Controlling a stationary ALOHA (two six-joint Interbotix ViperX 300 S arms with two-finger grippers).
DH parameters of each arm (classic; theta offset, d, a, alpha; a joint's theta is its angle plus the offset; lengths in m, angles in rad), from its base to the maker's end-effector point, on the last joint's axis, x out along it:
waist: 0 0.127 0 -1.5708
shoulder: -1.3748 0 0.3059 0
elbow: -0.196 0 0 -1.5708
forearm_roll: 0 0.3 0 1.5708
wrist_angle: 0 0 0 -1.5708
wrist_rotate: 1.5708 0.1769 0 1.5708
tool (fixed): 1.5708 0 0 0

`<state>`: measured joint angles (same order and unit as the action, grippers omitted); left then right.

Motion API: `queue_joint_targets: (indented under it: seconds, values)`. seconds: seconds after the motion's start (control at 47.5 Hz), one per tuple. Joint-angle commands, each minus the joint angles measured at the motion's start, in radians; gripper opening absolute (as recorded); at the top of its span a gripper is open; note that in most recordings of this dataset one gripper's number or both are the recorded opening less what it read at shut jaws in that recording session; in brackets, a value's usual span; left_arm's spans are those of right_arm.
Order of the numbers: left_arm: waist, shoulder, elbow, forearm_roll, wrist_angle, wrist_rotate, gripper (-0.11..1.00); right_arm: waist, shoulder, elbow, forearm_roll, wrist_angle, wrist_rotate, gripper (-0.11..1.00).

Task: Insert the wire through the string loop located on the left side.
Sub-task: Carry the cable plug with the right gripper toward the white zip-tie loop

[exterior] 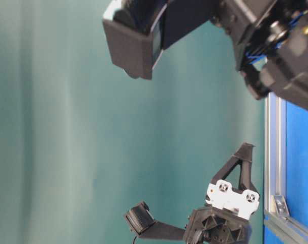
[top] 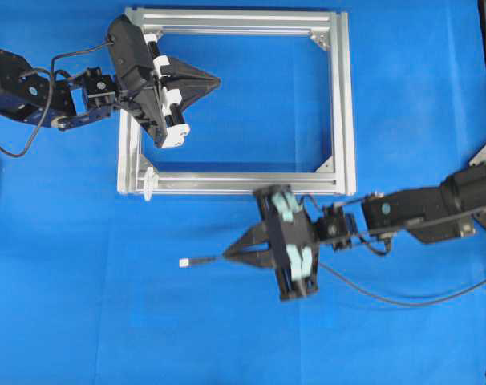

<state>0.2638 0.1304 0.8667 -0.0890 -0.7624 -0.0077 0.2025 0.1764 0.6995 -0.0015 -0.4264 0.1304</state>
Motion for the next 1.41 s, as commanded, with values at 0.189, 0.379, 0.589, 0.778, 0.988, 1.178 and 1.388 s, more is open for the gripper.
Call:
queue_joint_targets:
  seconds: [0.189,0.379,0.589,0.778,0.988,1.178,1.388]
  values:
    - [-0.009,-0.031,-0.006,0.002,-0.005,-0.002,0.0,-0.127,-0.054,0.017,0.0,-0.009,-0.003,0.0]
    - [-0.011,-0.032,-0.006,0.003,-0.005,-0.002,0.0,-0.193,-0.055,0.023,0.0,-0.009,-0.003,0.0]
    - [-0.011,-0.031,-0.006,0.003,-0.005,0.0,0.0,-0.221,-0.054,0.025,0.0,-0.011,-0.003,0.0]
    - [-0.011,-0.032,-0.006,0.003,-0.005,0.0,0.0,-0.221,-0.054,0.025,0.0,-0.017,-0.003,0.0]
    - [-0.009,-0.032,-0.006,0.003,-0.005,-0.002,0.0,-0.221,-0.049,0.018,0.0,-0.023,-0.003,0.0]
    - [-0.011,-0.032,-0.009,0.003,-0.005,-0.002,0.0,-0.219,-0.009,-0.023,0.0,-0.028,-0.002,0.0]
    - [-0.014,-0.034,-0.006,0.002,-0.005,-0.002,0.0,-0.219,0.048,-0.103,0.0,-0.021,-0.002,0.0]
